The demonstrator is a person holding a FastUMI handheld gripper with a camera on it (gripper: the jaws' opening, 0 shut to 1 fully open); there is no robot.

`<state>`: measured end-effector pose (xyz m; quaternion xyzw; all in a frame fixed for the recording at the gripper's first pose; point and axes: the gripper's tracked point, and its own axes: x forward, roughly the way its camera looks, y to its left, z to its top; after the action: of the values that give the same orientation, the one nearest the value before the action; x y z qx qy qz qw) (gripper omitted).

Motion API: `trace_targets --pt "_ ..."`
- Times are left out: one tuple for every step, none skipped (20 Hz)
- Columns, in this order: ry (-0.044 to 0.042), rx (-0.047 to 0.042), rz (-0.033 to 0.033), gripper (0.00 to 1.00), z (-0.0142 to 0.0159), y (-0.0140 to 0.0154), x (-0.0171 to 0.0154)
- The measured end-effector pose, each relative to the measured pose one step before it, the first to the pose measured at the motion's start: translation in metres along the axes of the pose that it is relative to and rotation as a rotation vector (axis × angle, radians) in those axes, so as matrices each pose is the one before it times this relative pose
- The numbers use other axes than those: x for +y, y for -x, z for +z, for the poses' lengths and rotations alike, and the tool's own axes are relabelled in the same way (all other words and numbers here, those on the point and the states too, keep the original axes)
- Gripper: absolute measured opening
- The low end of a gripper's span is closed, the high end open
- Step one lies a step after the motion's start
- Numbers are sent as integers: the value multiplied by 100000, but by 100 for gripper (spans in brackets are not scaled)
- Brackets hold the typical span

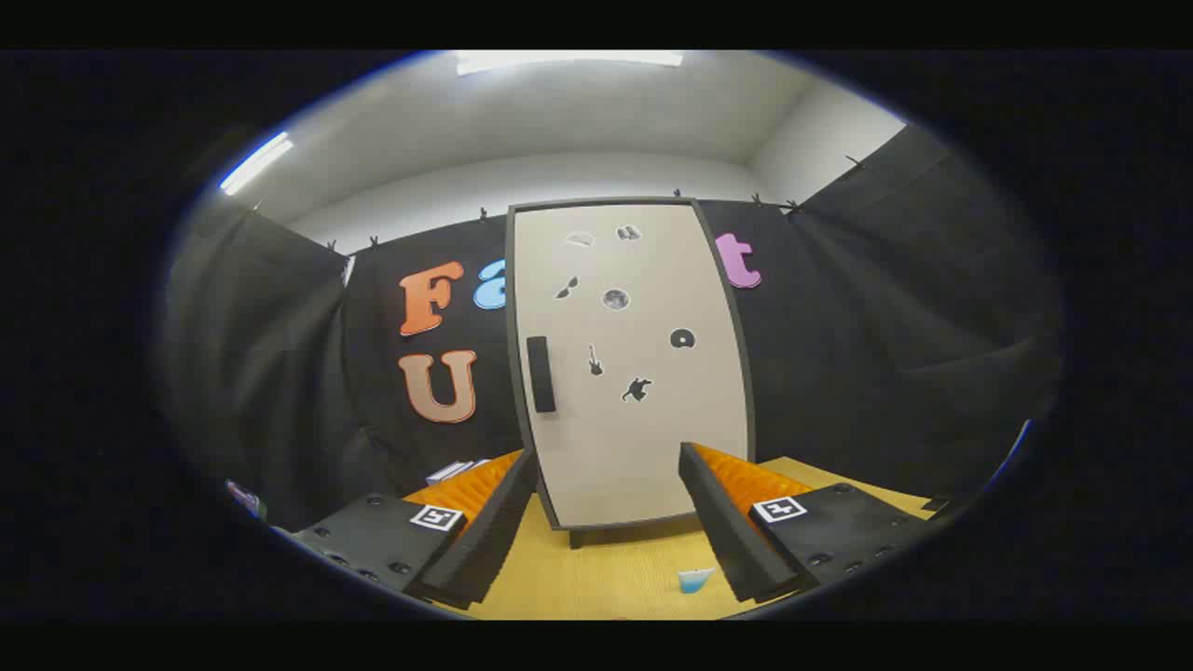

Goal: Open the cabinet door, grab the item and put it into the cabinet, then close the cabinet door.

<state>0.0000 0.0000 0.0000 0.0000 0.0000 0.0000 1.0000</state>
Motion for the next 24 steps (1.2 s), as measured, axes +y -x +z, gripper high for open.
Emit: trace_targets --pt "8 104 133 97 29 115 61" --pt "131 -94 -9 97 -4 -5 0" --pt "182 -180 -13 97 132 25 12" --pt "125 -215 -28 97 56 -43 6" --pt "65 -124 -35 97 35 153 -27" --pt "-19 -44 4 97 -12 7 21" --pt "-7 50 -71 97 -40 31 38" --pt "16 188 -34 97 -16 -87 -4" --pt "54 98 79 97 5 13 45" --pt "130 -120 16 97 10 -16 59" --pt "204 -220 30 97 89 -30 23" --pt "187 -258 -27 97 57 30 62" --pt "74 -214 -18 97 107 29 -16" --pt "-158 -280 57 97 56 -8 70" --pt "-590 -730 42 97 230 -22 93" --pt "-1009 -695 -529 97 243 -33 77" --pt "-1230 -1423 -498 97 409 113 39" --pt "-654 -1679 245 97 456 -83 324" --pt "515 -1121 969 97 336 19 439" --pt "877 -502 1022 97 198 -240 401" --pt "920 118 711 97 211 -470 246" --pt "708 244 547 97 135 -618 262" --pt "259 -438 839 97 379 -808 328" --pt "-150 -390 385 97 335 -1154 205"
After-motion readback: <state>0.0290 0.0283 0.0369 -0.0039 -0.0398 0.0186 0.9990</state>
